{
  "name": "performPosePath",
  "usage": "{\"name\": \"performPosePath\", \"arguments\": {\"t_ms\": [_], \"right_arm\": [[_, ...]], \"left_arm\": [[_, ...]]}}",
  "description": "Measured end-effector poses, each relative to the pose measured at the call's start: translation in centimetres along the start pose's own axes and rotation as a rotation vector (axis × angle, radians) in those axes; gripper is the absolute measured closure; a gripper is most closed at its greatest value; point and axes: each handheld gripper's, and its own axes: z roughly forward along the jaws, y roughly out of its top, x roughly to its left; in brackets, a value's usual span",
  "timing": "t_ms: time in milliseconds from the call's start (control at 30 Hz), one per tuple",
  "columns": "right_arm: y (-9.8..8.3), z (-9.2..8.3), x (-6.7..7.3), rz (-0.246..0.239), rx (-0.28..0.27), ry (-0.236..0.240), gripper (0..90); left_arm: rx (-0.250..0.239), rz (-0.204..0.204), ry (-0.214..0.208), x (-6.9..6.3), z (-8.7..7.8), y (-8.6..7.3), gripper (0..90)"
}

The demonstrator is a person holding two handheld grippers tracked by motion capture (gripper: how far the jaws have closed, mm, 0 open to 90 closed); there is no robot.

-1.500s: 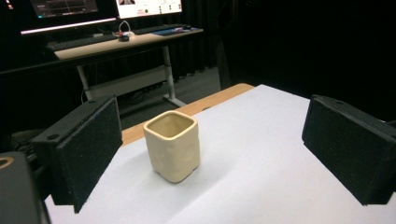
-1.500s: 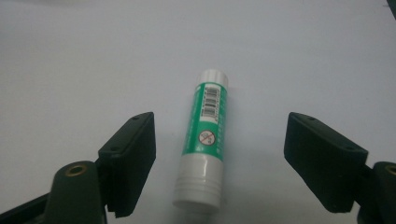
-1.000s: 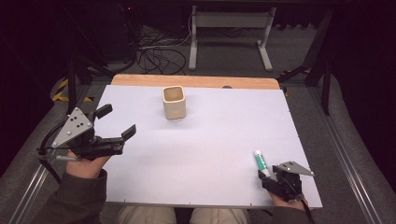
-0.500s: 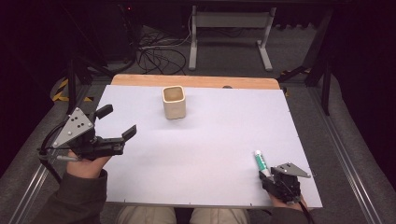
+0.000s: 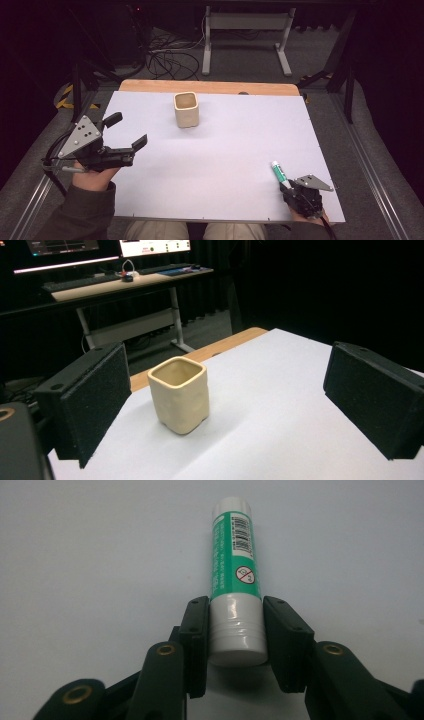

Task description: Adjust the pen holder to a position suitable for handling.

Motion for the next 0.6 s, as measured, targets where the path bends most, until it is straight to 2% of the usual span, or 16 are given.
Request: {"name": "performPosePath", "arguments": {"t_ms": [300, 600], "right_arm": [[0.49, -0.3, 0.42, -0.047, -0.041, -0.005, 65.3], [0.99, -0.75, 0.68, -0.066, -0.098, 0.005, 65.4]], "left_arm": [[0.0, 0.002, -0.001, -0.02, 0.0, 0.02, 5.7], [0.004, -0.005, -0.004, 0.03, 0.05, -0.1, 5.7]]}}
